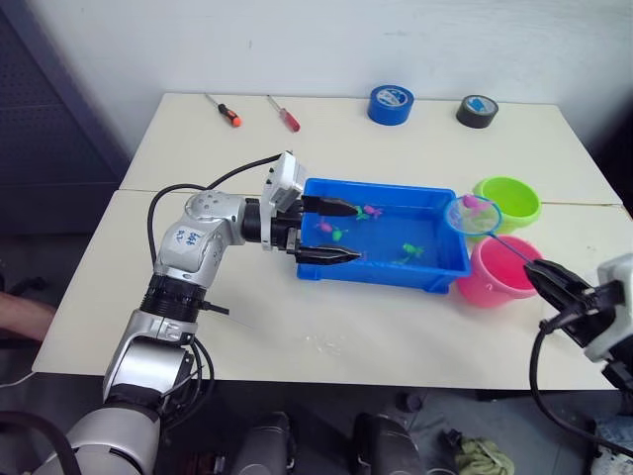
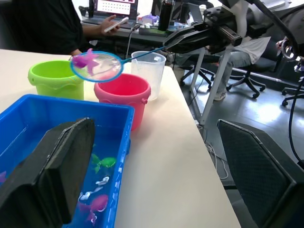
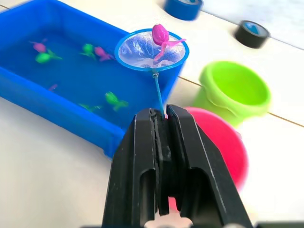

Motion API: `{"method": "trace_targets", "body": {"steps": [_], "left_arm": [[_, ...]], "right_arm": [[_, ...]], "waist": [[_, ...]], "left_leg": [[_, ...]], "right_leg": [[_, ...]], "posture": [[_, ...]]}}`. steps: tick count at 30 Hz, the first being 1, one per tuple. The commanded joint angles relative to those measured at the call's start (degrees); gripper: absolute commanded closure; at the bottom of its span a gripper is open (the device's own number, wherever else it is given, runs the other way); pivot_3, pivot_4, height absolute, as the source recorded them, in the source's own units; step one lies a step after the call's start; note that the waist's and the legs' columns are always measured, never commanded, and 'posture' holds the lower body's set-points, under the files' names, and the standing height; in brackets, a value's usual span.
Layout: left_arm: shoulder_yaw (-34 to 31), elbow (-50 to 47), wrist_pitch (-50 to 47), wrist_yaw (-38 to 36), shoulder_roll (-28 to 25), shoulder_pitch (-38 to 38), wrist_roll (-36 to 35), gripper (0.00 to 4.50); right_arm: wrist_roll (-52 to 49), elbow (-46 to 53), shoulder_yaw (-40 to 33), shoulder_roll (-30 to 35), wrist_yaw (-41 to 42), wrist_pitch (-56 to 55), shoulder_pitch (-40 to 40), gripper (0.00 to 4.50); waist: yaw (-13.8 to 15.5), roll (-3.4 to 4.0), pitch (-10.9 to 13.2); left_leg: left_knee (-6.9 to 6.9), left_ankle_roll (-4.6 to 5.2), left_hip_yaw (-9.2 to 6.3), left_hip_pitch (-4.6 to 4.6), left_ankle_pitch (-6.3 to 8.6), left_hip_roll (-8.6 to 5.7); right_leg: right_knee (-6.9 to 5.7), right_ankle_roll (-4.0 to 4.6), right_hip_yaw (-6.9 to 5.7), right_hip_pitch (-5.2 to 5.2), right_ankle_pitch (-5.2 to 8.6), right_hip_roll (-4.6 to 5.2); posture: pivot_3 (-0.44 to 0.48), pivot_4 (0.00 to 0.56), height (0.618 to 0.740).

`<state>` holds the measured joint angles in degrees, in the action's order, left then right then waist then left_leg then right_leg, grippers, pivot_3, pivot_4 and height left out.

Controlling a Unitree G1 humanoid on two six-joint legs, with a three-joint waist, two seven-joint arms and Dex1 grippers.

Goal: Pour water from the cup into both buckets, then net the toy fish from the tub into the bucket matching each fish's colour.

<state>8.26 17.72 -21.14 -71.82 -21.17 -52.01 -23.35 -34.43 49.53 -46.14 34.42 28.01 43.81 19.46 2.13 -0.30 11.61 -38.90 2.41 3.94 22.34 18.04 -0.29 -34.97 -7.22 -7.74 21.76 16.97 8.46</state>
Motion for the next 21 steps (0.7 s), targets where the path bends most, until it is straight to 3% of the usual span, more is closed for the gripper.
{"method": "trace_targets", "body": {"steps": [1,3,14,21], "left_arm": [[0.70,2.92,2.98,-1.89,1.51,-2.62,1.08,0.02],[0.71,4.08,3.66,-2.44,2.13,-3.19,1.37,0.02],[-0.17,7.76,5.91,-3.08,3.05,-5.78,2.68,0.02],[-0.49,7.06,5.80,-2.59,1.96,-4.68,3.40,0.02]], "right_arm": [[2.12,2.62,-5.64,0.20,0.00,-1.94,4.07,4.50],[4.84,2.10,-5.62,0.95,0.09,-4.09,5.60,4.50],[47.88,-12.56,2.21,14.29,0.31,-36.36,18.50,4.50],[59.93,-17.40,-0.20,17.41,-0.62,-53.32,18.36,4.50]], "waist": [[0.10,0.00,0.00],[0.09,0.01,0.00],[-0.22,0.05,-0.03],[-0.47,0.05,-0.03]], "left_leg": [[0.00,0.01,0.01,0.00,0.00,0.00],[-0.02,0.04,0.06,0.00,0.02,-0.02],[0.00,0.10,0.18,-0.01,0.03,-0.04],[0.00,0.10,0.18,-0.01,0.02,-0.03]], "right_leg": [[0.00,0.00,0.00,0.00,0.00,0.00],[0.04,0.00,0.04,-0.01,0.00,0.01],[0.09,-0.01,0.13,0.03,0.01,0.01],[0.09,-0.01,0.14,0.04,0.01,0.01]], "posture": [[0.000,0.150,0.740],[0.000,0.150,0.740],[0.000,0.150,0.740],[0.000,0.150,0.740]]}}
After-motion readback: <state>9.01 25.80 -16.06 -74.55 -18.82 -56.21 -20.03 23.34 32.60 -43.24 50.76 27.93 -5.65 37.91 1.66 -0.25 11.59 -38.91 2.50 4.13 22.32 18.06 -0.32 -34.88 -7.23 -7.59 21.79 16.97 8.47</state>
